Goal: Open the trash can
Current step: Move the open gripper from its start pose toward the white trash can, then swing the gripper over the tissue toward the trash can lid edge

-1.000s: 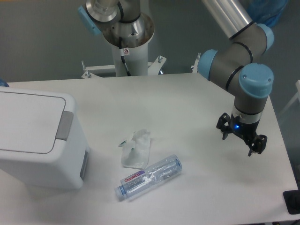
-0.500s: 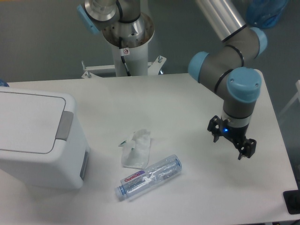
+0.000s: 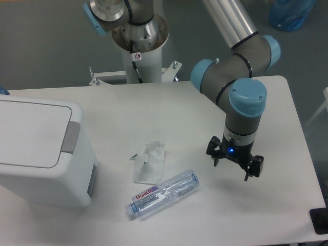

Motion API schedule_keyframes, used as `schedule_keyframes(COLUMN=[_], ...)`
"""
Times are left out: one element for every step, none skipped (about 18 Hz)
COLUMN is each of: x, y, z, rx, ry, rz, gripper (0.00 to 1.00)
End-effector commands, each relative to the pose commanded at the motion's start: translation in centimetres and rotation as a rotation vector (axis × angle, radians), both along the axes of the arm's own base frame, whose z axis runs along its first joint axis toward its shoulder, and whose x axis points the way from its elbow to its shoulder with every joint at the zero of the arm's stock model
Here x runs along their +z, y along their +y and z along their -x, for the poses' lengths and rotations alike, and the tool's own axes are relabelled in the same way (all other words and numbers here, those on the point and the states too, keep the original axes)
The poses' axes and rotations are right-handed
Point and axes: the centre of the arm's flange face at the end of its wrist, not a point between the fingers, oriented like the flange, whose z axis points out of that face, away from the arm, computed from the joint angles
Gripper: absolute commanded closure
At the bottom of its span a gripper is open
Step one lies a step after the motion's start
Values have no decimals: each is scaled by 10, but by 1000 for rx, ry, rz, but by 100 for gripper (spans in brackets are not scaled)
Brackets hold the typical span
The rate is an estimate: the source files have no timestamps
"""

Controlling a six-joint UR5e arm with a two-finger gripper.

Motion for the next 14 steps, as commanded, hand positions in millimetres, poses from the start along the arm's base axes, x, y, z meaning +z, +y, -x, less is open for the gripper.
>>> schedule_keyframes(x=[4,8,12,20,24,29,41,52,62,71,79,92,103,116], y=[7,11,13,16,18,20,24,28,32,36,40,42,43,48], z=[-2,-3,-2,-3,-4,-3,0,1,2,1,-1,-5,-10,-22], rx=[29,27,40,69,116,161,206,250,283,309,339,367,384,375], ry=[12,27,17,-9,-45,-68,-73,-83,-99,-126,-158,-190,-217,-239], rz=[-24,-44,-83,-130,-167,-194,-218,-240,-269,-305,-339,-377,-408,-438], gripper=[0,0,0,0,0,0,0,0,0,0,0,0,0,0])
